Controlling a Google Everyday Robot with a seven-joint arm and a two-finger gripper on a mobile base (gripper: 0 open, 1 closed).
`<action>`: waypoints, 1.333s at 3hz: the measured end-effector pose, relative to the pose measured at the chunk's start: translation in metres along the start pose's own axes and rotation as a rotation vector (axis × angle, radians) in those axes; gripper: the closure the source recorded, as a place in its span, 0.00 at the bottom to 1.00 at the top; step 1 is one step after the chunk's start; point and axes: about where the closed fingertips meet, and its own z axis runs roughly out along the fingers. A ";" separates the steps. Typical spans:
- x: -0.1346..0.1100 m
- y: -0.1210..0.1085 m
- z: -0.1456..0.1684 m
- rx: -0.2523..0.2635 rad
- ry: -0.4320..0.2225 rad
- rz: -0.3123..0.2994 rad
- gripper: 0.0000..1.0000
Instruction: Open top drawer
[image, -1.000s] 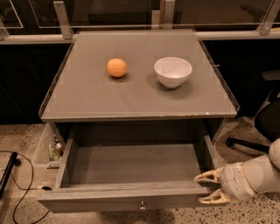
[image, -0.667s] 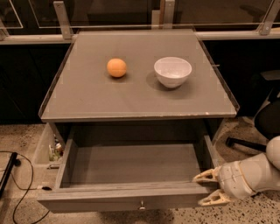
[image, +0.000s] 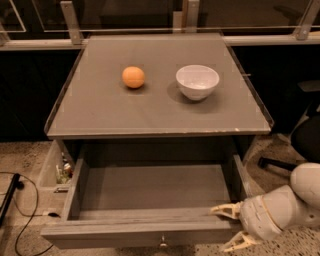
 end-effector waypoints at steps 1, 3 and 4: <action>-0.009 0.019 -0.007 -0.011 0.003 -0.014 0.71; -0.011 0.032 -0.018 0.005 0.018 -0.012 1.00; -0.011 0.032 -0.018 0.005 0.018 -0.012 0.81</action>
Offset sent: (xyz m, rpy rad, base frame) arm -0.1396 -0.0726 0.0800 -0.0970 -0.0952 -0.0962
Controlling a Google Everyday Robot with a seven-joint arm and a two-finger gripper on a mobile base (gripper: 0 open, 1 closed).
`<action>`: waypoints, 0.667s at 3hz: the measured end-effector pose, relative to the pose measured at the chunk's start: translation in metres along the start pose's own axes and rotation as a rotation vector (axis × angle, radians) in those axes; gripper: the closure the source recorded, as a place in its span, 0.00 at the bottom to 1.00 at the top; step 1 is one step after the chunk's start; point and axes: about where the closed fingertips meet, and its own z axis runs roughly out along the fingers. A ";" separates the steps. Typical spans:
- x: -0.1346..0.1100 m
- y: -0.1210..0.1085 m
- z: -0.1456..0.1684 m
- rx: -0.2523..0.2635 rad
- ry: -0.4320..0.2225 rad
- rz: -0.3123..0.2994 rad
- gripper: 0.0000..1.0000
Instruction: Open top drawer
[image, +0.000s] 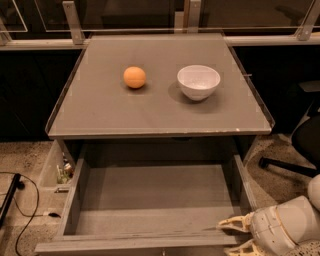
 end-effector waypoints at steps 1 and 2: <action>0.000 0.000 0.000 0.000 0.000 0.000 0.58; 0.000 0.000 0.000 0.000 0.000 0.000 0.35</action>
Offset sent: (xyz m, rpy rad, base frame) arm 0.0000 0.0000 0.0000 0.0000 0.0000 0.0000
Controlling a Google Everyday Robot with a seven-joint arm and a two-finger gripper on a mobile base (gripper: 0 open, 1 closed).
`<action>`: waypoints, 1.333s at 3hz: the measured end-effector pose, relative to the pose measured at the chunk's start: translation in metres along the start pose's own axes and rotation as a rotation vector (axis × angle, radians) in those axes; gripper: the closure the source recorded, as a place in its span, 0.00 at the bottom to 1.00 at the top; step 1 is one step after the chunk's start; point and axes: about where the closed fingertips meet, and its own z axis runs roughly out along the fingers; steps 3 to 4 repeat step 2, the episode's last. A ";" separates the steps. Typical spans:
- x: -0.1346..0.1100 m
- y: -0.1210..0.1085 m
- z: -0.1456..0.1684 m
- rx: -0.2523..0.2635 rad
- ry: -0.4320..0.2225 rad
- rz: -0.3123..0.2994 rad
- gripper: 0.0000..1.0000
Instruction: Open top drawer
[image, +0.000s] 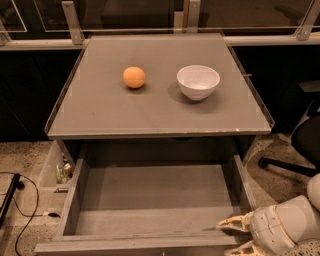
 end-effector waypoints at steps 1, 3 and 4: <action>0.000 0.000 0.000 0.000 0.000 0.000 0.12; 0.000 0.000 0.000 0.000 0.000 0.000 0.00; 0.000 0.000 0.000 0.000 0.000 0.000 0.00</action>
Offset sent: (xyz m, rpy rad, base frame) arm 0.0000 0.0000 0.0000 0.0000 0.0000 0.0000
